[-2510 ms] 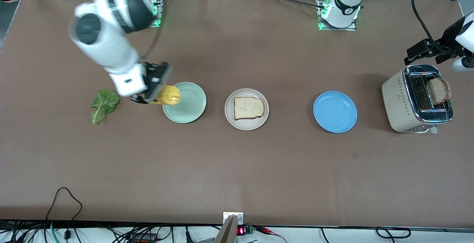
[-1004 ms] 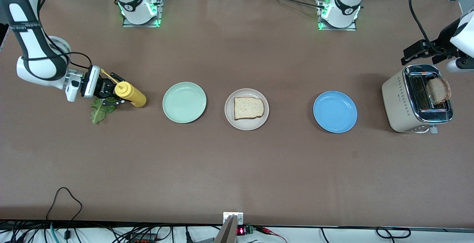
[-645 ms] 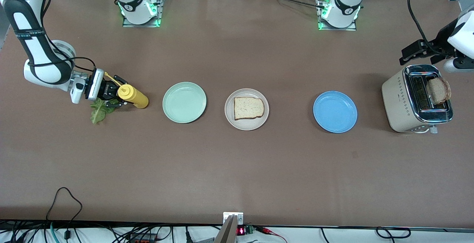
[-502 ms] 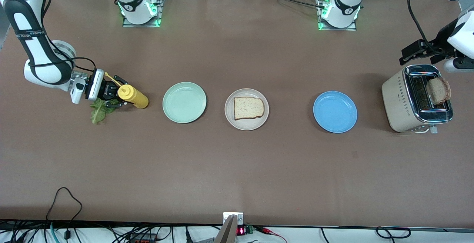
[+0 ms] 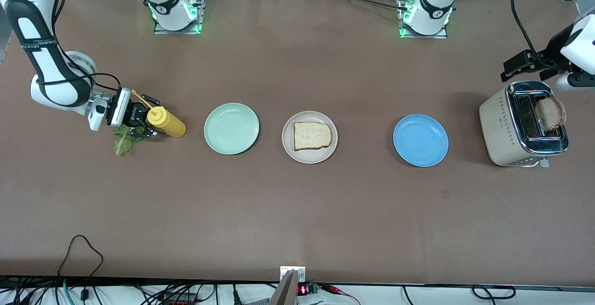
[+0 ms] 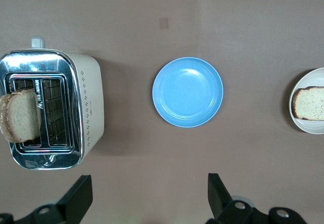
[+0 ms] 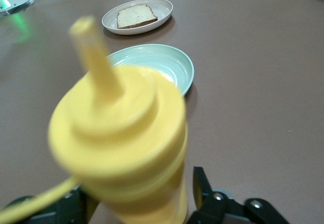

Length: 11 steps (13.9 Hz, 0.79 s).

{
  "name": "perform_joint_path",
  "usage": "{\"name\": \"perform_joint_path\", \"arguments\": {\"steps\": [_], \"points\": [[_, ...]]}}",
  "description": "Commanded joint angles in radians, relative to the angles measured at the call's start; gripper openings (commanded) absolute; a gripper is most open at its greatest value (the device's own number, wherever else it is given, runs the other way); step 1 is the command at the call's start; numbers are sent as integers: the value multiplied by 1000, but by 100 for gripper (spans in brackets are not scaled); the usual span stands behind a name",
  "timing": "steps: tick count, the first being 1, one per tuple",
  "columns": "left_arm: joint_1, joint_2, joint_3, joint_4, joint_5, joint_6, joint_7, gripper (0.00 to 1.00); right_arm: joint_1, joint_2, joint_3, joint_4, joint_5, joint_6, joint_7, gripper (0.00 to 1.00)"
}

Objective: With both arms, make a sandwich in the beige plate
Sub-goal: 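Return the bottle beside the lettuce and release it with the right gripper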

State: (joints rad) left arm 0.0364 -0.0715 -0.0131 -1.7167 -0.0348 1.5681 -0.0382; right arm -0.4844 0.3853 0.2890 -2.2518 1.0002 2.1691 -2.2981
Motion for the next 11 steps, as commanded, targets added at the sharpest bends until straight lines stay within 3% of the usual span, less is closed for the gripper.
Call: {"name": "perform_joint_path", "arguments": {"steps": [1, 5, 11], "points": [[-6, -8, -1, -11, 3, 7, -11, 100, -22, -6, 19, 8, 18, -8, 2, 100], [-6, -10, -25, -11, 3, 9, -12, 100, -54, -37, 9, 6, -1, -14, 3, 100], [3, -10, -34, -12, 4, -14, -12, 100, -83, -71, -111, 6, -146, -54, -7, 100]]}}
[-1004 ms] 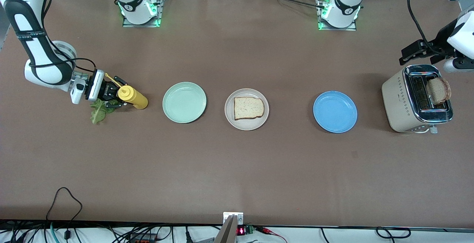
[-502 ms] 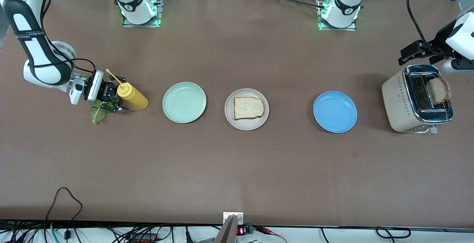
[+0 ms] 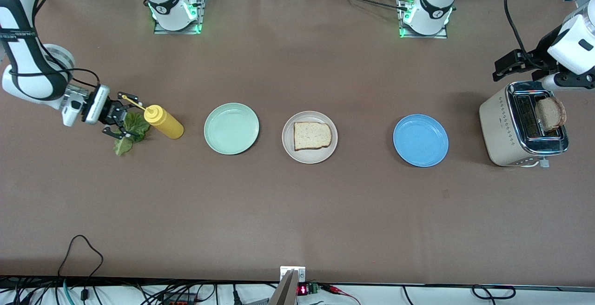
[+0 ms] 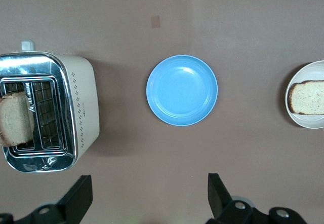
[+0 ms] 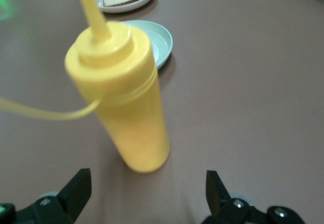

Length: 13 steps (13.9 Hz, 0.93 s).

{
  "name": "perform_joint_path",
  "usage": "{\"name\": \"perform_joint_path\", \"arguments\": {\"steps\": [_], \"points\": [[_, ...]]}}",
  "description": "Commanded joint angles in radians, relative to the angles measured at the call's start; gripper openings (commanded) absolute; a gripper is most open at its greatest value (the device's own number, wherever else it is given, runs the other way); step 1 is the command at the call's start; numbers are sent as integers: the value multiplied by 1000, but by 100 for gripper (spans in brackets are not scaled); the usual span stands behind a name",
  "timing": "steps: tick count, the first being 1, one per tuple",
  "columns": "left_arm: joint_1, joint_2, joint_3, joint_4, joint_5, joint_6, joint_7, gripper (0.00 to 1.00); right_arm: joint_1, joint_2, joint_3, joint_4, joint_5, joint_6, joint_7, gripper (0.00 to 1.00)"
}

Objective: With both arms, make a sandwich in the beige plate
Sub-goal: 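Grasp the green lettuce leaf with the right gripper and lift it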

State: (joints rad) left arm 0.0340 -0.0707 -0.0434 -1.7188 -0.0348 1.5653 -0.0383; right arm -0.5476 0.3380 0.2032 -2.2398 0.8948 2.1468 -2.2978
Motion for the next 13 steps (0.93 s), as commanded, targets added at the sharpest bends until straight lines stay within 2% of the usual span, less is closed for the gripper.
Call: {"name": "perform_joint_path", "arguments": {"steps": [1, 3, 6, 8, 11, 13], "points": [[10, -14, -4, -12, 3, -16, -12, 100, -23, -23, -45, -6, -51, -38, -8, 100], [11, -14, -3, -8, 6, -22, -12, 100, -23, -37, -100, -3, -53, -38, 9, 100], [12, -14, -3, -8, 6, -21, -12, 100, -22, -74, -163, 0, -53, 7, 218, 100], [14, -14, -3, -8, 6, -16, -12, 100, -11, -94, -165, 2, -53, 112, 370, 100], [14, -12, -3, -7, 6, -14, -12, 100, 67, -109, -157, 5, -56, 330, 680, 100], [14, -14, -3, -8, 6, -16, -12, 100, 109, -105, -131, 3, -83, 442, 883, 100]]}}
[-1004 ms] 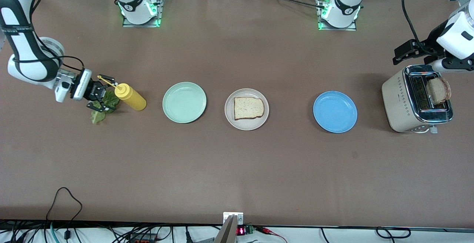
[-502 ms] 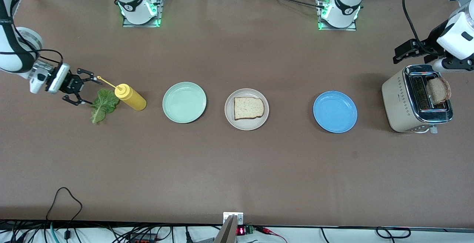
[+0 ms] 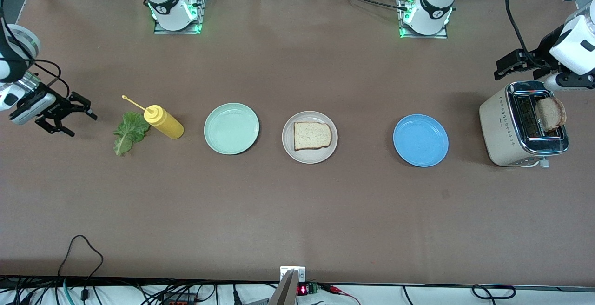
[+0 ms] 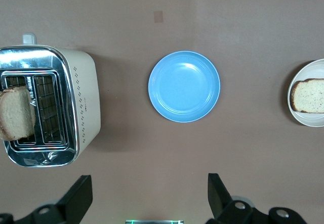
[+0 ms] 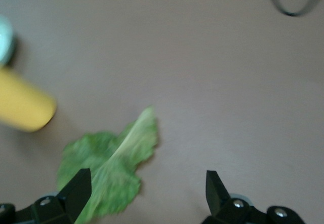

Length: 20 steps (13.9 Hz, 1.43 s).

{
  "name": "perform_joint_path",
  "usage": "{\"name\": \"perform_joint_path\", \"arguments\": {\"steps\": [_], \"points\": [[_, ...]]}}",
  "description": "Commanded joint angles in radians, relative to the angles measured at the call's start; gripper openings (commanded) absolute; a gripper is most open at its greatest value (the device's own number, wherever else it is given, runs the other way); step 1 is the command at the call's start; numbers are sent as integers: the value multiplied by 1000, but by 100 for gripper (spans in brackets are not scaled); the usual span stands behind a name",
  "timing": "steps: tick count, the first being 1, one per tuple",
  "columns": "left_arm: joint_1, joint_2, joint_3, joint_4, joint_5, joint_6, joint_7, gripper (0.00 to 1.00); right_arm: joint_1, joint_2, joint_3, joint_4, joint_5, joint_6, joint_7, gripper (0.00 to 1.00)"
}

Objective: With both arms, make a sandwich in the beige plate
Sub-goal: 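Grasp the green lettuce leaf with the right gripper and lift it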

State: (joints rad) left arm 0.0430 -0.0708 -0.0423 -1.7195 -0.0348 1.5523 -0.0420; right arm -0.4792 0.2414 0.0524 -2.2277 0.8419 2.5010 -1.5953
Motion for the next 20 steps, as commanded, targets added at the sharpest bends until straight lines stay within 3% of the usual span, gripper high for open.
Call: {"name": "perform_joint_path", "arguments": {"steps": [1, 4, 7, 10, 13, 20], "points": [[5, -14, -4, -8, 6, -6, -9, 100, 51, 1, 38, -9, -53, 129, 286, 100], [5, -14, -4, -6, 7, -8, -6, 100, 105, 22, 52, -7, -246, 209, 660, 100], [5, -15, -5, -3, 12, -8, -7, 100, 123, 44, 56, 16, -624, 199, 1154, 100], [6, -15, 4, 0, 12, -6, -5, 100, 126, 67, 95, 52, -837, 118, 1486, 100], [6, -12, 2, 0, 12, -3, -9, 100, 145, 105, 101, 80, -943, 59, 1655, 100], [6, -12, 4, -3, 13, -17, -10, 100, 151, 194, 101, 82, -1017, 59, 1741, 100]]}}
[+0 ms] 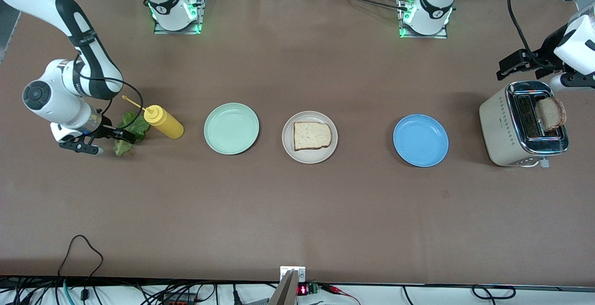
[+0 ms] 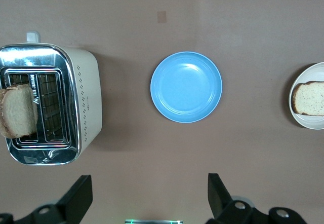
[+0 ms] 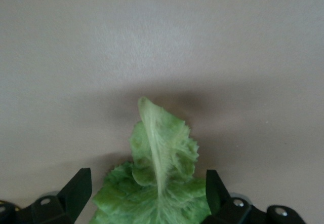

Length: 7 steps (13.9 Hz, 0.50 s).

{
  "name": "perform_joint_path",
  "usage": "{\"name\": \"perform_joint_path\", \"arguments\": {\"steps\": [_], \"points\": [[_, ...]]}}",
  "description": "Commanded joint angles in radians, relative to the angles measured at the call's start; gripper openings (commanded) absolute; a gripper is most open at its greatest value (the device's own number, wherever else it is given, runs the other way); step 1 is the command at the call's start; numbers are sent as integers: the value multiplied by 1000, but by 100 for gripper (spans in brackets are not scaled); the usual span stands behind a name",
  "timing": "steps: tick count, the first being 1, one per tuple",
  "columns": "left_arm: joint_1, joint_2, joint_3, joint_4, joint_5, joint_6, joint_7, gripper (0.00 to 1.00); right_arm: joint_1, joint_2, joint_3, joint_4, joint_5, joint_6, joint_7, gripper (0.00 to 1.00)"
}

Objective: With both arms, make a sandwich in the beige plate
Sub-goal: 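Grasp the green lettuce leaf with the right gripper and lift it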

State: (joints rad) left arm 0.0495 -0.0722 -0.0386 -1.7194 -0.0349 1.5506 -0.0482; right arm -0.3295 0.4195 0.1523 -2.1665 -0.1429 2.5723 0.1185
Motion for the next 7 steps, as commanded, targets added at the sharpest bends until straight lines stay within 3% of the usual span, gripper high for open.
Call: {"name": "perform_joint_path", "arguments": {"steps": [1, 2, 3, 7], "points": [[0, -11, 2, -3, 13, -20, -4, 100, 0, 19, 1, 20, -33, -12, 27, 100], [0, -11, 2, -3, 13, -20, -4, 100, -2, 21, 1, 20, -33, -12, 24, 100], [0, -11, 2, -3, 13, -20, -4, 100, -3, 21, 1, 20, -38, -11, 18, 93], [0, -11, 2, -3, 13, -21, -4, 100, -13, 27, 1, 20, -98, -12, 13, 32]]}}
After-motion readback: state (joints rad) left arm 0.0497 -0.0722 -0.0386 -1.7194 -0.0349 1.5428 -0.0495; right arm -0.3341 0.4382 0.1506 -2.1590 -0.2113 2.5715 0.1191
